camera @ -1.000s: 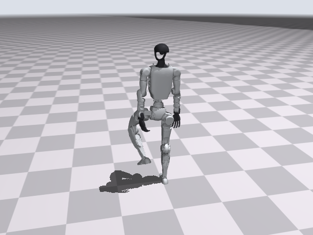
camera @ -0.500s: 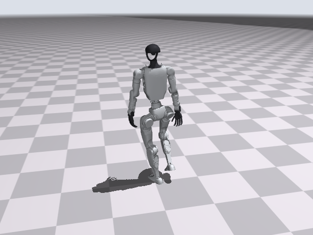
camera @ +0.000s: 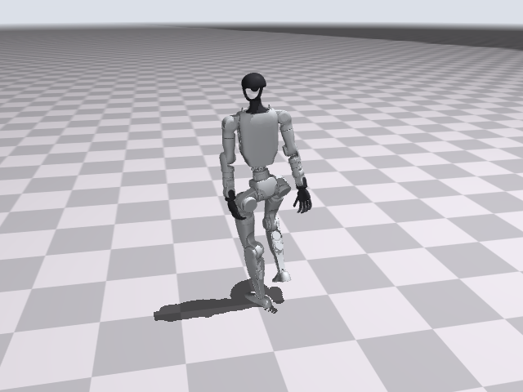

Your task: In place motions

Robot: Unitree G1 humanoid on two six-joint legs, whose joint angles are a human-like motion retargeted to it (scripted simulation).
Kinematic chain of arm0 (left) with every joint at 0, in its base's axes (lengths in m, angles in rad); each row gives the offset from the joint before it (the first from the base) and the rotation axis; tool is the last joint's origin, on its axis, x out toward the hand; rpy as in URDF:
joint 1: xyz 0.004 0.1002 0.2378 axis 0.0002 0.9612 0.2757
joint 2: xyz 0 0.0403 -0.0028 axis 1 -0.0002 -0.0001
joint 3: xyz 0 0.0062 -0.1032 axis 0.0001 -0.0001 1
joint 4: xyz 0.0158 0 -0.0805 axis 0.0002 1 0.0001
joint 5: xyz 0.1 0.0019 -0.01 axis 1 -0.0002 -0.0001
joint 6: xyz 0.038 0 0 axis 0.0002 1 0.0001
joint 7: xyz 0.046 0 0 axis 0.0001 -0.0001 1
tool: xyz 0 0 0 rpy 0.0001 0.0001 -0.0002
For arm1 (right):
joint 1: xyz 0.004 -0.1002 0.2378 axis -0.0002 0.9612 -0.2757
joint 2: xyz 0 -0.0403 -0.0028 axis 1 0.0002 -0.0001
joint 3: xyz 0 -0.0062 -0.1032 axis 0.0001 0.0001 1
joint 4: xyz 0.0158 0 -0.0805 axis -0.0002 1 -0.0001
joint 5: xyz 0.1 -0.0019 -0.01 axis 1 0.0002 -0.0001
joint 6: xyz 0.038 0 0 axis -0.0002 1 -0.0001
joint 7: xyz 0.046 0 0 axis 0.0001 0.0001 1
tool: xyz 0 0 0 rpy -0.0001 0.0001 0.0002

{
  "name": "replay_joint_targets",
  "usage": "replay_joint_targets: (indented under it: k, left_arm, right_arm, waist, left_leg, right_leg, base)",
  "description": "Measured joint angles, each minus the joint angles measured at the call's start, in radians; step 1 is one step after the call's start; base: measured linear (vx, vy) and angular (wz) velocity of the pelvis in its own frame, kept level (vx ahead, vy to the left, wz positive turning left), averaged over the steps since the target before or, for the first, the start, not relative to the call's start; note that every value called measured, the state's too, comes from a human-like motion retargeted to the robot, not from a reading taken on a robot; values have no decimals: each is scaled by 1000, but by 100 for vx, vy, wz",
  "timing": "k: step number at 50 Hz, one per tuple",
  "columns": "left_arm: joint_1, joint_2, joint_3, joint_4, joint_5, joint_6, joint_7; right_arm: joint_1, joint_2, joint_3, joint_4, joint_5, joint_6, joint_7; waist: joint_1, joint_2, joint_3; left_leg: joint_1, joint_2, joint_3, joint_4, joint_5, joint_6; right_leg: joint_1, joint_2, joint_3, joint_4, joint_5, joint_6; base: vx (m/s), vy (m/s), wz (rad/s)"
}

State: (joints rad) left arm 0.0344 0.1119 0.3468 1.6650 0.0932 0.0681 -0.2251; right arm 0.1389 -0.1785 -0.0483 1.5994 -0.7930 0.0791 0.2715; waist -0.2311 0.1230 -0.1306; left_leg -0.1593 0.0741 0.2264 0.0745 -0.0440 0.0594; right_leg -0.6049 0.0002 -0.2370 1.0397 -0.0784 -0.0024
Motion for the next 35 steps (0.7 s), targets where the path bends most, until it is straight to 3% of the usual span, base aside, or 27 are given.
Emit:
replay_joint_targets:
  k: [3,5,7,10,12,20,25,27,28,29,30,32,35]
  left_arm:
    - [23,2,5,5,1,2,-4]
    - [30,11,4,5,6,6,-8]
    - [35,17,8,7,11,11,-8]
    - [19,20,4,19,11,22,3]
    - [-2,12,-5,8,-8,22,16]
    - [-40,0,-55,-112,-2,11,7]
    - [-43,4,-93,-142,47,-7,43]
    - [-45,5,-85,-137,45,-20,61]
    - [-44,3,-76,-131,31,-27,63]
    - [-36,-9,-50,-122,9,-33,59]
    - [-25,-28,-15,-113,-18,-39,51]
    - [-11,-34,15,-81,-63,-31,23]
    - [13,-38,44,-25,-88,-22,-2]
  right_arm:
    - [5,5,-1,-4,-8,3,2]
    - [-3,8,-5,-19,-13,-1,17]
    - [-10,11,4,-40,-13,-10,28]
    - [-36,13,7,-68,-4,-21,47]
    - [-68,19,5,-96,-6,-25,53]
    - [-142,35,51,-232,-13,-85,82]
    - [-144,29,69,-203,59,-83,80]
    - [-155,25,69,-176,68,-60,89]
    - [-161,24,67,-162,68,-51,92]
    - [-160,23,76,-149,64,-43,90]
    - [-157,21,89,-137,58,-36,87]
    - [-149,31,91,-128,44,-27,74]
    - [-146,39,103,-120,34,-31,66]
  waist:
    - [13,-17,-21]
    - [-3,-39,-9]
    - [37,-62,-16]
    - [109,-106,-29]
    - [117,-109,-26]
    - [95,-105,34]
    - [124,-165,45]
    - [61,-123,65]
    - [-11,-70,78]
    - [33,-100,80]
    - [135,-173,76]
    - [180,-199,77]
    - [202,-191,80]
  left_leg:
    - [14,-19,3,3,-14,-3]
    - [33,-48,-16,21,-30,0]
    - [48,-71,18,28,-45,2]
    - [51,-114,74,45,-61,10]
    - [29,-115,82,69,-70,7]
    - [-56,-85,127,287,-81,11]
    - [-254,-57,146,670,95,28]
    - [-353,-34,56,883,35,54]
    - [-382,-28,-23,958,9,76]
    - [-427,0,41,1054,-2,101]
    - [-480,38,175,1160,-7,127]
    - [-562,97,216,1326,-35,151]
    - [-668,139,189,1493,-50,143]
  right_leg:
    - [219,42,66,-367,60,28]
    - [390,45,45,-627,-20,27]
    - [513,29,-64,-776,-158,-62]
    - [568,12,-22,-935,-111,-80]
    - [572,-2,-42,-972,-93,-58]
    - [556,-20,-4,-962,-80,-72]
    - [551,-90,-4,-964,-69,-68]
    - [572,-54,-108,-982,-69,-75]
    - [586,-6,-203,-998,-73,-79]
    - [579,-34,-157,-990,-68,-78]
    - [561,-100,-42,-970,-60,-75]
    - [546,-118,-7,-958,-57,-77]
    - [540,-104,0,-962,-50,-86]
  base:
    - [14,3,-5]
    - [13,8,16]
    - [14,12,-76]
    - [3,16,-91]
    - [-16,14,-33]
    - [-10,14,-5]
    - [-4,11,23]
    - [-9,6,224]
    - [-7,5,168]
    - [-2,4,-89]
    - [2,2,-263]
    - [1,3,-134]
    - [0,3,-28]
